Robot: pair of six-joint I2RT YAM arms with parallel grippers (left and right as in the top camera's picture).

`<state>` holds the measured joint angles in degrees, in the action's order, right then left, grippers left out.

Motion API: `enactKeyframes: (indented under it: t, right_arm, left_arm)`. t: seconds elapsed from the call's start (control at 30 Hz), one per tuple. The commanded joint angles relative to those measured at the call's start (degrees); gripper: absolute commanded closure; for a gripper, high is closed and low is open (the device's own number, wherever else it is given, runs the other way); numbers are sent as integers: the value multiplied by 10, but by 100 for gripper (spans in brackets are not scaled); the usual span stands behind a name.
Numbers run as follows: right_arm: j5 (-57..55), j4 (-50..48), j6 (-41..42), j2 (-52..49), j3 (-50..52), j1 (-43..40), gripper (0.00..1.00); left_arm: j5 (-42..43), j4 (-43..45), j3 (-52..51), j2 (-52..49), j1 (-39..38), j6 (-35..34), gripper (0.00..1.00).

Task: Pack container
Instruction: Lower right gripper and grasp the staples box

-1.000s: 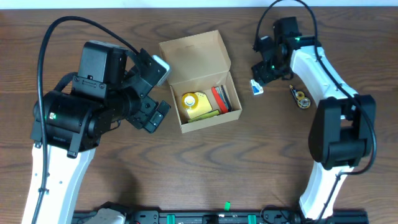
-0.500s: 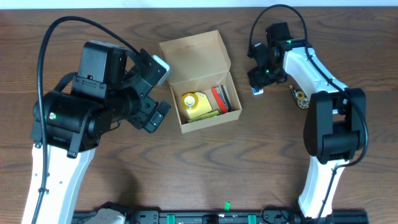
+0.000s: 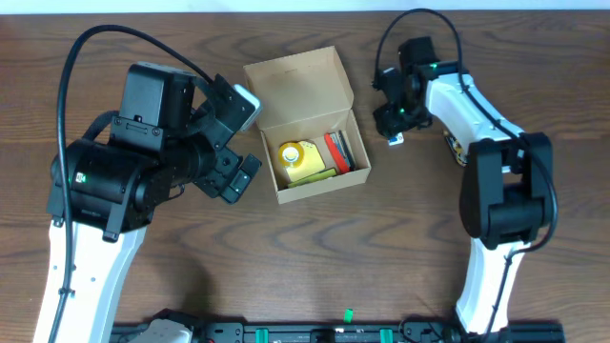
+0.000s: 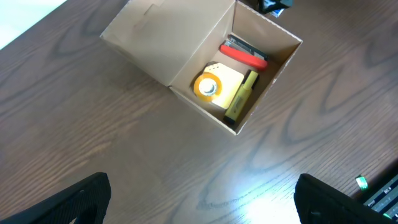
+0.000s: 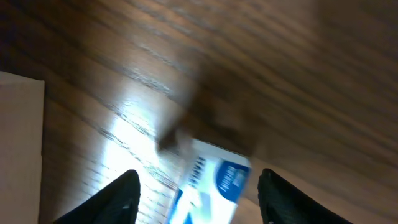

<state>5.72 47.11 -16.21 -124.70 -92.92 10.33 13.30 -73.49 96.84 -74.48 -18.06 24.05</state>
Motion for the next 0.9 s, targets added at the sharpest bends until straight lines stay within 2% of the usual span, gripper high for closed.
enactKeyframes:
  t: [0.0,0.13,0.33,0.47,0.63,0.87]
  right_arm:
    - [-5,-2,19,-20,4,9,42]
    - [-64,-2,51,-20,4,14,43]
    - [-68,0,55,-20,4,13,44]
    - [-68,1,55,-20,4,13,51]
    - [-68,3,55,-20,4,13,66]
    - [-68,3,77,-19,4,14,71]
  left_arm:
    - [-3,-2,9,0,0,4,5]
    - [-3,-2,9,0,0,4,5]
    - [-3,-2,9,0,0,4,5]
    - [-3,-2,9,0,0,4,5]
    - [-3,-2,9,0,0,4,5]
    - [-3,-2,9,0,0,4,5]
